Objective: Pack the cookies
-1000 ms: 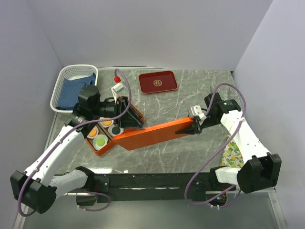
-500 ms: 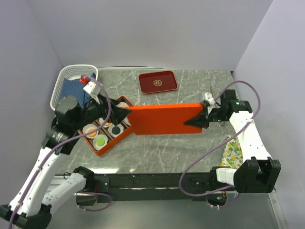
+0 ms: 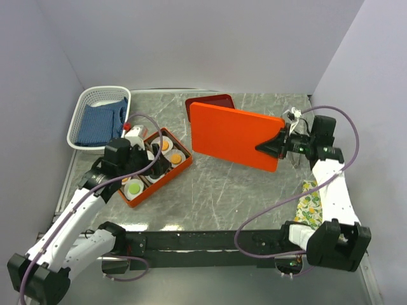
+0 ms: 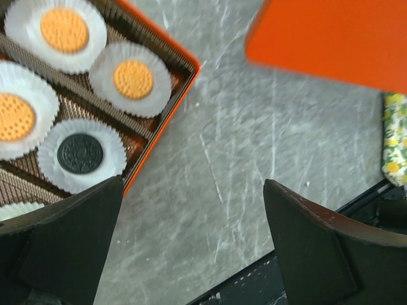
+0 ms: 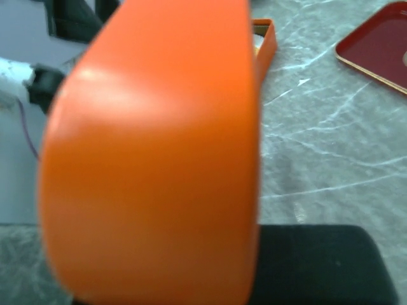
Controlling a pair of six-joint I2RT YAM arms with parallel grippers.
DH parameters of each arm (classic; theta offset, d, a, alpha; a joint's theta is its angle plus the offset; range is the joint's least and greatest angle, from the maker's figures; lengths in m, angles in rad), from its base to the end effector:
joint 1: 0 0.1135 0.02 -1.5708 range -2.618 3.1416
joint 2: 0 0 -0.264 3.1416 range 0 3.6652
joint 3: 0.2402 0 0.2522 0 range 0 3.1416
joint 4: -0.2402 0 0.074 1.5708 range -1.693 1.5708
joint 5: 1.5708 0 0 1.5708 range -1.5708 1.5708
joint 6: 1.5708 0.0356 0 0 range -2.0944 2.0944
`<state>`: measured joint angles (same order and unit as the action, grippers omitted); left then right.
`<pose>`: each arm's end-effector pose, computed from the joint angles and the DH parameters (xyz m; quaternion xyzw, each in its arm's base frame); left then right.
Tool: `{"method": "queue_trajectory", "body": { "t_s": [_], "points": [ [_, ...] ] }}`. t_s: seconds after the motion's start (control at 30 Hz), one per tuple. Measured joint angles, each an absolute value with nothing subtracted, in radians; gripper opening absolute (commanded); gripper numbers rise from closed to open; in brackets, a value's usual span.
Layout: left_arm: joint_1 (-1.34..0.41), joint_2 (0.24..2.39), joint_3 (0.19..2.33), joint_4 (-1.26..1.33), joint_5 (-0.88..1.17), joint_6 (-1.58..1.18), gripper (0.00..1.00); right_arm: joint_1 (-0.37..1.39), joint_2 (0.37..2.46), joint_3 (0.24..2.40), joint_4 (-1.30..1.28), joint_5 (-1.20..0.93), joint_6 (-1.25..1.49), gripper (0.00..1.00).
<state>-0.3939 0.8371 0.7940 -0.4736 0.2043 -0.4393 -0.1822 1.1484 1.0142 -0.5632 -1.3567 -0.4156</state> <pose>0.1682 -0.0777 0.3052 0.0318 0.8607 -0.2831 0.4219 0.2277 -0.0066 0.3286 -0.3457 0.6698 0.4464 0.4822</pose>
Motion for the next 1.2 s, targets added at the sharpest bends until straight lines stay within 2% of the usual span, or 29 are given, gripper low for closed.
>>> {"method": "queue_trajectory", "body": {
  "t_s": [0.13,0.2,0.4,0.57,0.77,0.97,1.2],
  "points": [
    [-0.417,0.900,0.791,-0.479,0.190,-0.437,0.90,-0.174,1.077,0.895,-0.277,-1.310,-0.090,0.00],
    [-0.465,0.946,0.796,-0.481,0.151,-0.430,0.89,-0.173,1.077,0.896,-0.204,-1.284,0.001,0.00],
    [-0.673,1.171,0.886,-0.513,-0.022,-0.399,0.74,-0.180,1.075,0.895,-0.075,-1.214,0.182,0.00],
    [-0.728,1.323,0.962,-0.514,-0.141,-0.356,0.63,-0.219,1.070,0.885,-0.019,-1.197,0.257,0.00],
    [-0.738,1.505,1.076,-0.503,-0.234,-0.288,0.56,-0.260,1.068,0.861,0.014,-1.198,0.303,0.00],
    [-0.738,1.624,1.137,-0.498,-0.267,-0.228,0.46,-0.277,1.068,0.856,0.027,-1.202,0.322,0.00],
    [-0.739,1.743,1.191,-0.500,-0.279,-0.186,0.28,-0.289,1.068,0.856,0.042,-1.214,0.326,0.00]
  ]
}}
